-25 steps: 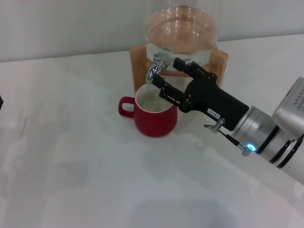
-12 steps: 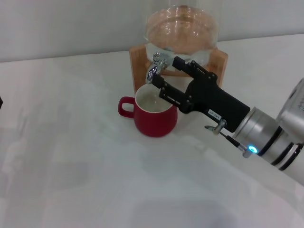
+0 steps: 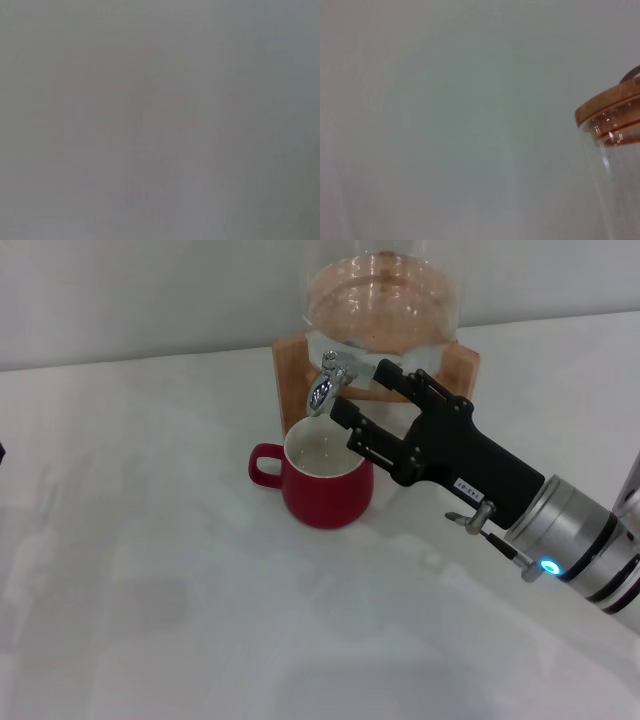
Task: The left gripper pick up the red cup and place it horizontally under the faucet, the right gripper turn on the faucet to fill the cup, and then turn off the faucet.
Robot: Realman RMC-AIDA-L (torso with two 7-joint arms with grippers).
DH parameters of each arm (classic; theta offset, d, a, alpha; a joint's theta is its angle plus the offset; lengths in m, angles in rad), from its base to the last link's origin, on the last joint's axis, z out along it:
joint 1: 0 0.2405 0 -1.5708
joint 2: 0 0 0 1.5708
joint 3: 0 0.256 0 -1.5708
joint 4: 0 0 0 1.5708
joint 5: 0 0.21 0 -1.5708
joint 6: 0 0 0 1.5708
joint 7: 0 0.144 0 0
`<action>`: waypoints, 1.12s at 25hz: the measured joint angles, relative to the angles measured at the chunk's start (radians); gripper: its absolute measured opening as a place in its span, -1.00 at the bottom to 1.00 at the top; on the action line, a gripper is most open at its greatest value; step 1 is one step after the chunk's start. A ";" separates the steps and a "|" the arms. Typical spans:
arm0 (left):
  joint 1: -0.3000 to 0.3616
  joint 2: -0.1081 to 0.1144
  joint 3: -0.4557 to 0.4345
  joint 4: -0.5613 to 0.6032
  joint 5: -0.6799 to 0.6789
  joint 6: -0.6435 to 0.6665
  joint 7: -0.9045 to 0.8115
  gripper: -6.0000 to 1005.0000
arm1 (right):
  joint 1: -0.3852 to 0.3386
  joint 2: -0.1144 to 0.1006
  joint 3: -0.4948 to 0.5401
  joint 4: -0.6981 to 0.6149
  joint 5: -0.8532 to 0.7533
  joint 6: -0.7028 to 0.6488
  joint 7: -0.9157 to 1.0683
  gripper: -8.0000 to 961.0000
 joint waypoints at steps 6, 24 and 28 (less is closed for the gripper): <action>-0.008 0.000 -0.002 -0.016 -0.002 0.000 0.001 0.42 | -0.001 0.000 0.067 0.013 0.003 0.010 -0.005 0.63; -0.009 0.004 -0.024 -0.029 -0.014 0.000 0.001 0.42 | -0.006 -0.012 0.277 0.056 -0.003 0.010 -0.036 0.63; -0.011 0.004 -0.025 -0.031 -0.027 -0.007 0.000 0.42 | -0.003 -0.009 0.365 0.076 -0.003 0.014 -0.059 0.63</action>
